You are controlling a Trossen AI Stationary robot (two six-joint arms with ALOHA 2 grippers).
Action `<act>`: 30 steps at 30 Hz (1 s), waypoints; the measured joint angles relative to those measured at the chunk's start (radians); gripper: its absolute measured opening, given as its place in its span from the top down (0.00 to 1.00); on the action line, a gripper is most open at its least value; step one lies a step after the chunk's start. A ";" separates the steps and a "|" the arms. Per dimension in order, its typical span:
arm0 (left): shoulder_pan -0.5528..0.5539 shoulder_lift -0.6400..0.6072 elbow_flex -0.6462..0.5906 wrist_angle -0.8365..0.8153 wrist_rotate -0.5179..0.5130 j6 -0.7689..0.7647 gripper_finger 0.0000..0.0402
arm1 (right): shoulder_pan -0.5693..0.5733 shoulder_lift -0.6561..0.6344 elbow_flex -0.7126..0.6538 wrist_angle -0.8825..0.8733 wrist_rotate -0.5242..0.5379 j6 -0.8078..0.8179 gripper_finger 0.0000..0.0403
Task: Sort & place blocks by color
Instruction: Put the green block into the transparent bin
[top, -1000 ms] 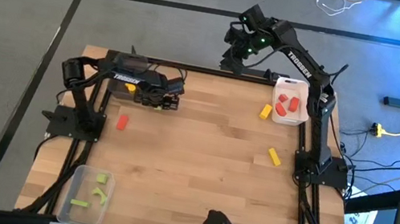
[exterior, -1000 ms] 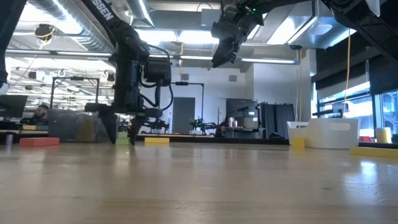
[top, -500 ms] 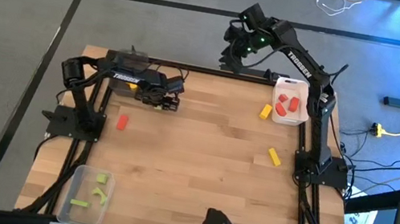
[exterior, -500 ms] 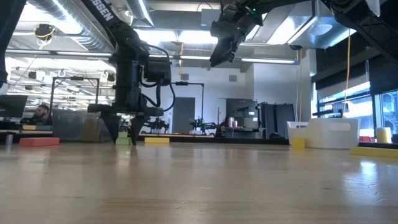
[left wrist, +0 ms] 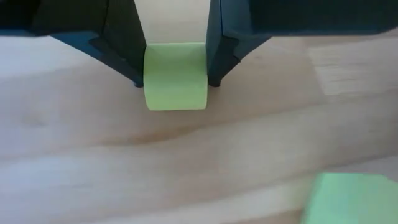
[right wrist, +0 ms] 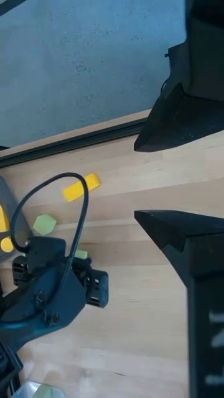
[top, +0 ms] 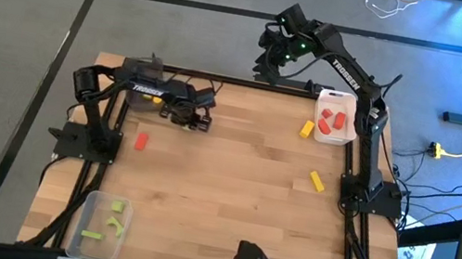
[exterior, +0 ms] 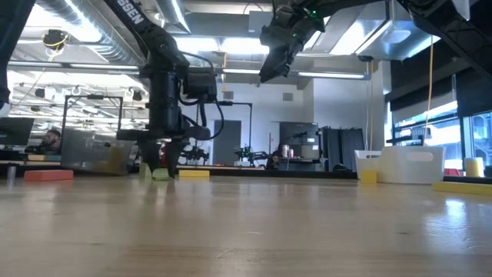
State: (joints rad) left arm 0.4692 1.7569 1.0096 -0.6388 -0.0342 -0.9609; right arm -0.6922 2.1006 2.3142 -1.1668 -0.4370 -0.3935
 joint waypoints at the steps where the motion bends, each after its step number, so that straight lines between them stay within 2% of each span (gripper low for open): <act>1: 0.001 0.000 0.006 0.002 0.017 0.008 0.70 | 0.000 0.000 0.000 0.000 0.000 0.000 0.60; 6: -0.006 0.000 0.043 -0.015 0.030 0.040 0.70 | 0.000 0.000 0.000 0.000 0.000 0.000 0.60; 10: -0.027 0.000 0.121 -0.120 0.026 0.118 0.70 | 0.000 0.000 0.000 0.000 0.000 0.000 0.60; 18: -0.102 -0.004 0.357 -0.573 0.013 0.288 0.70 | 0.000 0.000 0.000 0.000 0.000 0.000 0.60; 23: -0.171 -0.004 0.477 -0.872 0.020 0.316 0.70 | 0.000 0.000 0.000 0.000 0.000 0.000 0.60; 26: -0.226 -0.010 0.512 -0.936 0.058 0.281 0.70 | 0.000 0.000 0.000 0.000 0.000 0.000 0.60; 30: -0.311 -0.078 0.517 -0.925 0.206 0.178 0.70 | 0.000 0.000 0.000 0.000 0.000 0.000 0.60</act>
State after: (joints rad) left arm 0.1581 1.6784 1.5267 -1.5633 0.1717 -0.7832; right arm -0.6918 2.1006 2.3142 -1.1667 -0.4374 -0.3935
